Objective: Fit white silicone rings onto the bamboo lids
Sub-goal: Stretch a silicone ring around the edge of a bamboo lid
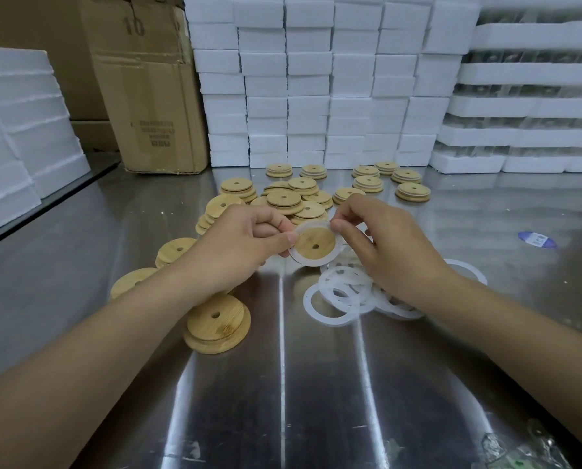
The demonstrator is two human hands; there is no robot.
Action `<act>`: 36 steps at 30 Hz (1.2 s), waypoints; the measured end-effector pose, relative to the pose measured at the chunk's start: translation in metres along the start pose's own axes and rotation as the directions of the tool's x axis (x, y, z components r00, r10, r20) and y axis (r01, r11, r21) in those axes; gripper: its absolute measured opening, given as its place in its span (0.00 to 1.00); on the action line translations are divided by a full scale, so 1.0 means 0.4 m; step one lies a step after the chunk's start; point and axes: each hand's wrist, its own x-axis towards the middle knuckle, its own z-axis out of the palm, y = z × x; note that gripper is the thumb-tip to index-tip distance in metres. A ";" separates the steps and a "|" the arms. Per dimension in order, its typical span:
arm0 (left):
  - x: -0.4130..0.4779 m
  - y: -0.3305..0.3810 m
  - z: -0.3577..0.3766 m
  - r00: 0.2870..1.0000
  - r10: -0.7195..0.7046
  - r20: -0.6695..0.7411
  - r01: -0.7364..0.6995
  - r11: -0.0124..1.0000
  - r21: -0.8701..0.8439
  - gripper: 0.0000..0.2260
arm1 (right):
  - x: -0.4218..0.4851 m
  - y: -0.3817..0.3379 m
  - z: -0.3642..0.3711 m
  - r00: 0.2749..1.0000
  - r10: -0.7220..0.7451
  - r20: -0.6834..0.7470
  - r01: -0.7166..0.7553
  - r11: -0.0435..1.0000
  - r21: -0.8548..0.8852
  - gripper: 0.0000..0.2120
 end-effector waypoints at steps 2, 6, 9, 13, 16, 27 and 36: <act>0.002 -0.002 -0.001 1.000 0.002 -0.006 -0.002 1.000 0.006 0.03 | -0.001 0.000 -0.004 1.000 -0.001 0.008 0.002 1.000 -0.021 0.08; 0.003 -0.003 -0.012 1.000 0.015 -0.005 -0.015 1.000 0.004 0.03 | 0.001 -0.002 -0.015 1.000 -0.011 0.003 0.012 0.993 -0.116 0.08; 0.003 -0.003 -0.018 0.999 0.041 -0.016 -0.041 0.998 0.044 0.04 | 0.003 -0.003 -0.012 1.000 -0.022 0.007 0.023 0.992 -0.120 0.08; 0.002 -0.007 -0.018 0.997 0.075 -0.014 -0.075 0.997 0.024 0.03 | 0.001 0.005 -0.003 0.999 -0.040 0.006 0.040 0.996 -0.077 0.08; -0.001 -0.004 -0.014 0.996 0.082 -0.019 -0.082 0.996 -0.022 0.03 | -0.002 0.016 -0.003 0.998 -0.057 0.010 0.057 0.998 -0.014 0.08; 0.001 -0.001 -0.012 1.000 0.007 -0.013 -0.007 1.000 0.004 0.02 | 0.002 0.021 -0.018 0.996 -0.031 0.078 0.028 0.999 0.034 0.07; -0.001 -0.002 -0.011 0.999 -0.041 -0.016 0.041 0.999 -0.008 0.02 | 0.000 0.008 -0.007 0.999 0.003 0.038 -0.007 0.996 0.091 0.06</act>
